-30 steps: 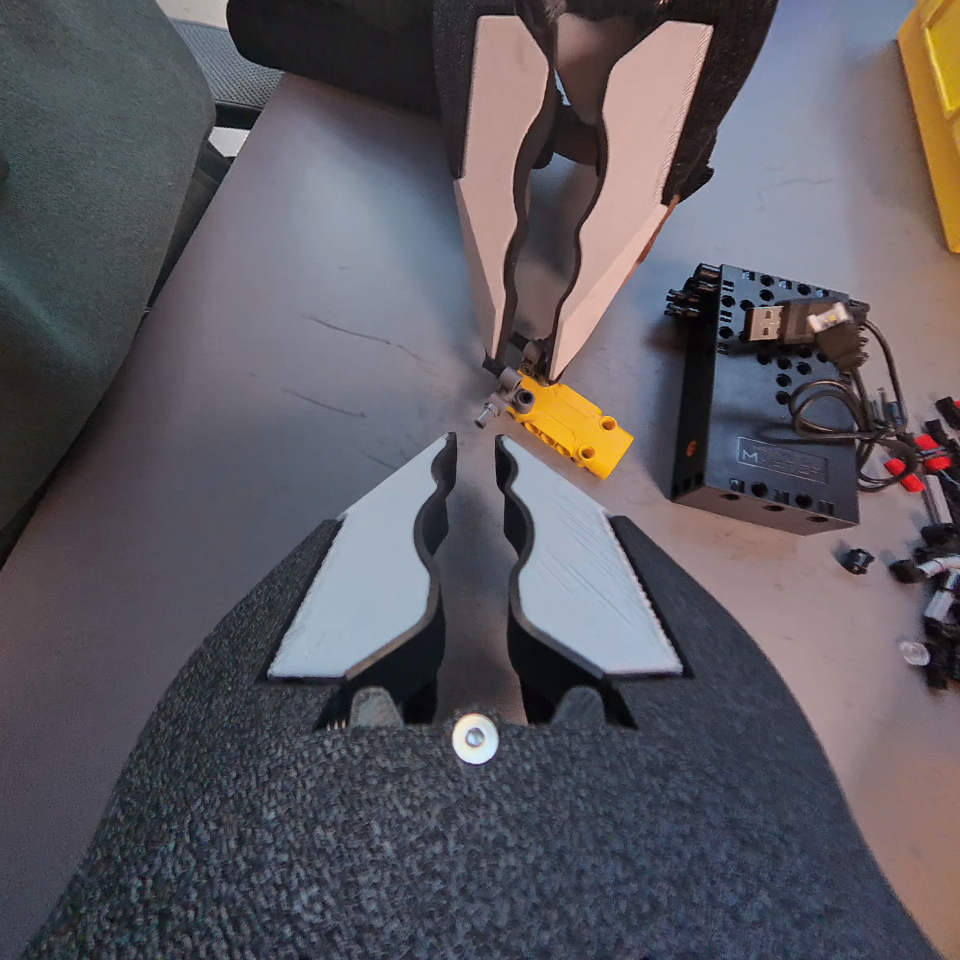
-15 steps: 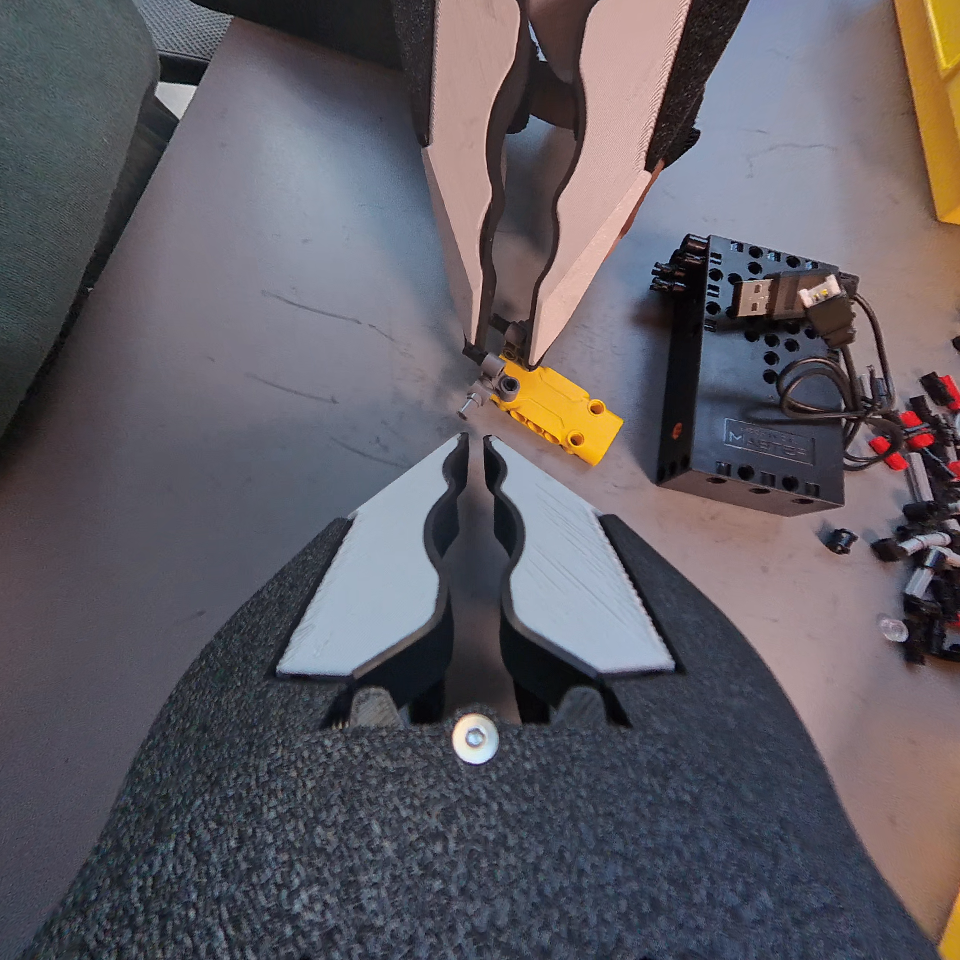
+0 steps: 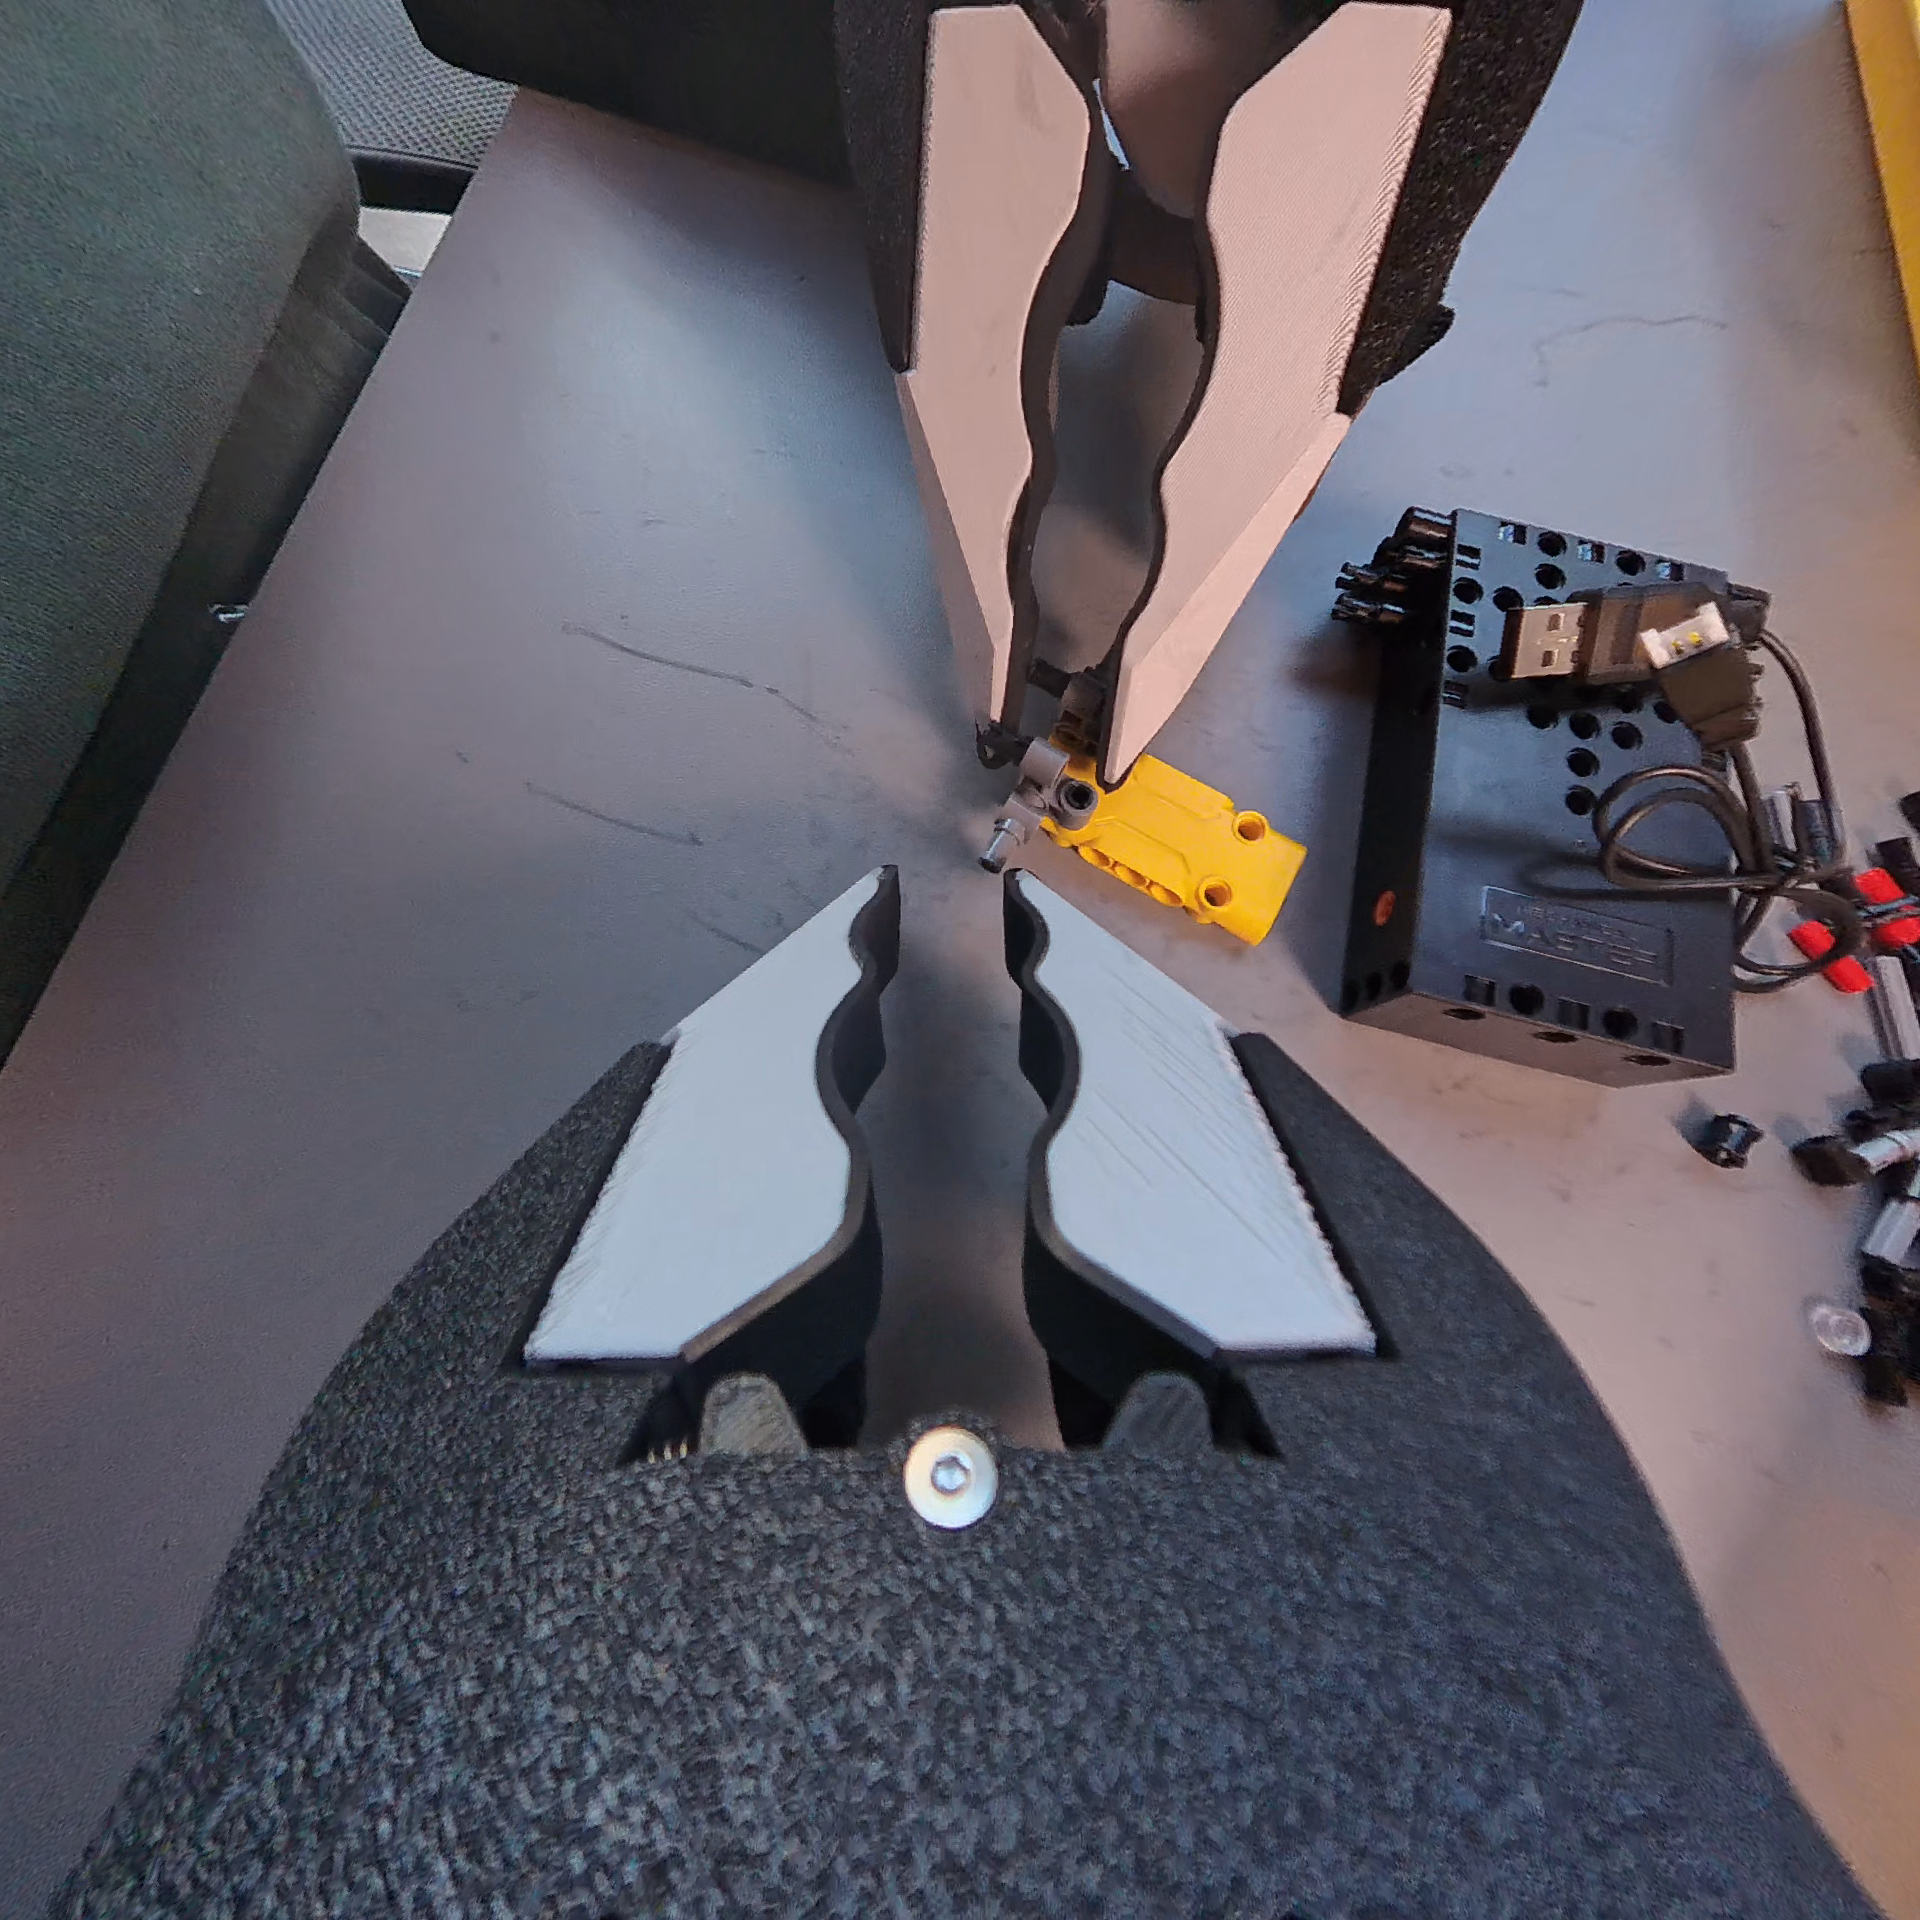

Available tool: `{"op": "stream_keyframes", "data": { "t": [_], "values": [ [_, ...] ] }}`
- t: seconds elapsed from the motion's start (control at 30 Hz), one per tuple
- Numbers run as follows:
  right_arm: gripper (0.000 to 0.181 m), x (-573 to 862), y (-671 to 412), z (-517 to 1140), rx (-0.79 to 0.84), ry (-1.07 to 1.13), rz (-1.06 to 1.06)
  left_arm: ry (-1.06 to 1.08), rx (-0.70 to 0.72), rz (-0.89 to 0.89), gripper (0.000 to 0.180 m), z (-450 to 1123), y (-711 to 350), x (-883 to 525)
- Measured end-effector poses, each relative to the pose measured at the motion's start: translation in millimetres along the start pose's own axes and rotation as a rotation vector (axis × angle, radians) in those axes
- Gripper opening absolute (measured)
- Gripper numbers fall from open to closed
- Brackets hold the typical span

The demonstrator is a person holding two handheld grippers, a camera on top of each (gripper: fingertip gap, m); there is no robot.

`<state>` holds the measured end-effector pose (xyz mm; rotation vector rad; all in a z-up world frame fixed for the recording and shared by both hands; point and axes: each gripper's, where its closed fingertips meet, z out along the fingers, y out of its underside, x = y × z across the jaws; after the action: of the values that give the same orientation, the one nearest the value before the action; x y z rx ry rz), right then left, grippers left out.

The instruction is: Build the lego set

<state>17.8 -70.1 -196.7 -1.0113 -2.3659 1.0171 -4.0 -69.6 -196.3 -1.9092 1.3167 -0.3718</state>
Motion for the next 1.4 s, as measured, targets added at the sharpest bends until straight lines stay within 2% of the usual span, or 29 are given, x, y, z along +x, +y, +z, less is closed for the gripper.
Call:
{"op": "stream_keyframes", "data": {
  "t": [0.23, 0.33, 0.4, 0.5, 0.67, 0.83, 0.9, 1.03, 1.2, 1.3, 1.4],
  "values": [
    [0.018, 7, -10, -2, 0.058, 0.066, -0.009, -0.028, -0.007, -0.020, 0.016, 2, -1, -4],
    [0.018, 15, -6, 2, 0.013, 0.128, -0.020, -0.038, -0.013, -0.035, 0.016, 4, -3, -3],
    [0.007, 14, -5, 1, 0.011, 0.125, -0.031, -0.019, -0.004, -0.025, 0.021, 4, -6, 1],
    [0.006, 15, 0, -2, -0.010, 0.123, -0.041, 0.024, 0.036, -0.015, 0.027, -1, -13, 8],
    [0.006, 17, 6, -13, -0.031, 0.130, -0.057, -0.039, 0.079, -0.034, 0.024, -17, -14, -8],
    [0.008, 21, 10, -19, -0.061, 0.162, -0.066, -0.192, 0.178, -0.097, 0.028, -38, -23, -40],
    [0.019, 23, 5, -23, -0.033, 0.168, -0.055, -0.271, 0.249, -0.129, 0.029, -52, -31, -54],
    [0.025, 38, -24, -41, 0.140, 0.239, -0.016, -0.505, 0.370, -0.189, 0.029, -91, -38, -95],
    [0.036, 77, -48, -75, 0.335, 0.455, 0.030, -0.774, 0.470, -0.332, 0.021, -152, -25, -166],
    [0.031, 93, -51, -91, 0.415, 0.563, 0.061, -0.888, 0.553, -0.440, 0.018, -189, -21, -210],
    [0.022, 104, -48, -101, 0.454, 0.652, 0.068, -1.024, 0.574, -0.461, 0.011, -217, -16, -250]
  ]
}}
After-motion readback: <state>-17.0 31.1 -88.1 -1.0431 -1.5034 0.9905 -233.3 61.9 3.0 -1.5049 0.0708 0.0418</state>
